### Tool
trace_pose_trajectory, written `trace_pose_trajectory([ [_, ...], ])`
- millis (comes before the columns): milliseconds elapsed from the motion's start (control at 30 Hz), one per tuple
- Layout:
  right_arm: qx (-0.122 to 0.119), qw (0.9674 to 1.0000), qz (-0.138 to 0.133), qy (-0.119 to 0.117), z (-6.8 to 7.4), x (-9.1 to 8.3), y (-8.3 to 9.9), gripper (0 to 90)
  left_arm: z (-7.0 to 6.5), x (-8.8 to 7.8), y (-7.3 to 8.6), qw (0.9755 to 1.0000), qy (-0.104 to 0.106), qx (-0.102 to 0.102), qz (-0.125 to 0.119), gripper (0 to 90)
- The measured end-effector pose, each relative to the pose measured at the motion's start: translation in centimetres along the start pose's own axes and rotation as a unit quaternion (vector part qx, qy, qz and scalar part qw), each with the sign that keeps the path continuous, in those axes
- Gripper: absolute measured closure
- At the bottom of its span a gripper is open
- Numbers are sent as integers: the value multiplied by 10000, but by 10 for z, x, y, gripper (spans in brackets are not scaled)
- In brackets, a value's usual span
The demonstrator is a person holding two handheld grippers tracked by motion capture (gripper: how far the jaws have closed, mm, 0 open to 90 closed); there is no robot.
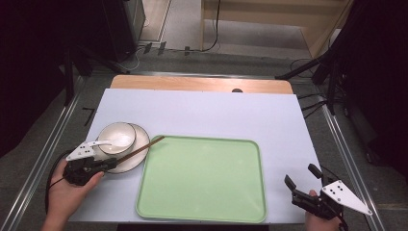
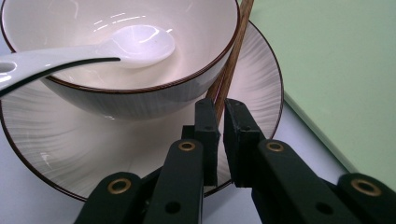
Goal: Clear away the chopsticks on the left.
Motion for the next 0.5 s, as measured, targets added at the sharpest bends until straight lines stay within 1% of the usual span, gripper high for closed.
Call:
trace_pose_trajectory([
  [33,-8,10000,0,1,0,0,0,131,0,0,0,10000,-48,34,7,836],
  [133,28,10000,0,-26,0,0,1,131,-1,1,0,9999,-73,98,9,829],
  [200,15,10000,7,-27,0,1,1,131,-2,2,1,9999,-18,122,52,832],
  [267,18,10000,11,-35,0,1,1,131,-3,4,2,9997,-23,203,130,830],
  [367,14,10000,4,-30,0,1,0,131,-5,7,2,9996,-16,226,142,819],
  [467,4,10000,8,-25,1,1,0,131,-6,9,2,9996,38,225,143,819],
  [500,15,10000,1,-54,0,1,0,131,-7,10,2,9996,46,229,165,815],
])
Point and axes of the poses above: each handheld gripper's, and its own axes: x roughly forward along the jaws, y roughly out of its underside, z roughly to its left, the point moved 5 cm from there along x, roughly forward along the jaws, and after that the axes turned 9 degrees about -y, right-handed, at the moved point
